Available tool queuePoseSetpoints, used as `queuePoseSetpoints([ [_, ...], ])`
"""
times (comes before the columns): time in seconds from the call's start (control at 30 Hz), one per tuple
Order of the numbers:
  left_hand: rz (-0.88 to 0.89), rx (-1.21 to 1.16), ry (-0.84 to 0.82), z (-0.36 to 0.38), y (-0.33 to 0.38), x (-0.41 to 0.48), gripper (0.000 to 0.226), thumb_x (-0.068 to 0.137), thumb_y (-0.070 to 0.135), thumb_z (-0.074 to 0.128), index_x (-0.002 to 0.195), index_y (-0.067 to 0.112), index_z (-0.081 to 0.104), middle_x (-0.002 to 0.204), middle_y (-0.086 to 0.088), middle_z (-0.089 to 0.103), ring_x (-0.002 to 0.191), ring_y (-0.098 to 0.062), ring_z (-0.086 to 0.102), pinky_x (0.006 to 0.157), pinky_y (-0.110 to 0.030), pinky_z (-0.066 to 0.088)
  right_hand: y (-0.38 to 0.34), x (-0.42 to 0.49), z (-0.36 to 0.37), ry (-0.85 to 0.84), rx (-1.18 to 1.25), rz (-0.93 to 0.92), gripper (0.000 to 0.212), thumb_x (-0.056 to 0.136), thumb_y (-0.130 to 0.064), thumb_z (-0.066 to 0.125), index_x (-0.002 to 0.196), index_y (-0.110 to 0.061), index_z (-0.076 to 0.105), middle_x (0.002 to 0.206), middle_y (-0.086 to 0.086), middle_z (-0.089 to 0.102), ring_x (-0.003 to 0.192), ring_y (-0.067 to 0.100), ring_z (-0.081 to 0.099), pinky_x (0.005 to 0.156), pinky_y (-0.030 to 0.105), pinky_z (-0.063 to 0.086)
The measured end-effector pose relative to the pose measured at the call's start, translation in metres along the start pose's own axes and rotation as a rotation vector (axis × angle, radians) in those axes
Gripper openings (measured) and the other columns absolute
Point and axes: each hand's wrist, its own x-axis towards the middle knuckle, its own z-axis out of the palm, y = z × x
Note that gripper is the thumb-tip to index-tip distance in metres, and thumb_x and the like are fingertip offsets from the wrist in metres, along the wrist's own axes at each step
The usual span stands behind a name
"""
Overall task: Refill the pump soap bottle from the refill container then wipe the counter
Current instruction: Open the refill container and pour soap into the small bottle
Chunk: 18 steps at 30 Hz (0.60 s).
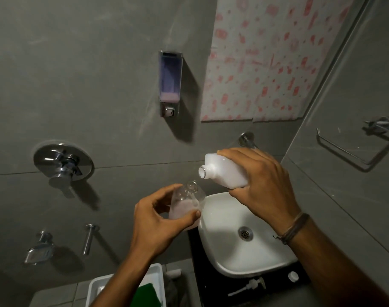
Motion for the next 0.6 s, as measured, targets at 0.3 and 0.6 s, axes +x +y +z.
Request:
queuePoseSetpoints([
  [0.3, -0.013, -0.003, -0.001, 0.004, 0.008, -0.003, 0.067, 0.054, 0.045, 0.097, 0.117, 0.03, 0.082, 0.102, 0.018, 0.084, 0.093, -0.006, 0.081, 0.081, -0.021, 0.064, -0.003, 0.002, -0.006, 0.019, -0.059, -0.064, 0.052, 0.076, -0.027, 0.067, 0.128, -0.03, 0.067, 0.122, -0.011, 0.07, 0.11, 0.016, 0.063, 0.095, 0.025, 0.04],
  [0.6, -0.002, -0.01, -0.006, 0.01, 0.011, -0.006, 0.066, 0.055, 0.047, 0.098, 0.117, 0.032, 0.082, 0.103, 0.02, 0.083, 0.094, -0.006, 0.08, 0.078, -0.016, 0.062, 0.0, 0.0, -0.009, 0.039, -0.096, -0.094, 0.051, 0.078, -0.023, 0.077, 0.127, -0.029, 0.068, 0.121, -0.01, 0.071, 0.11, 0.015, 0.063, 0.098, 0.032, 0.045],
])
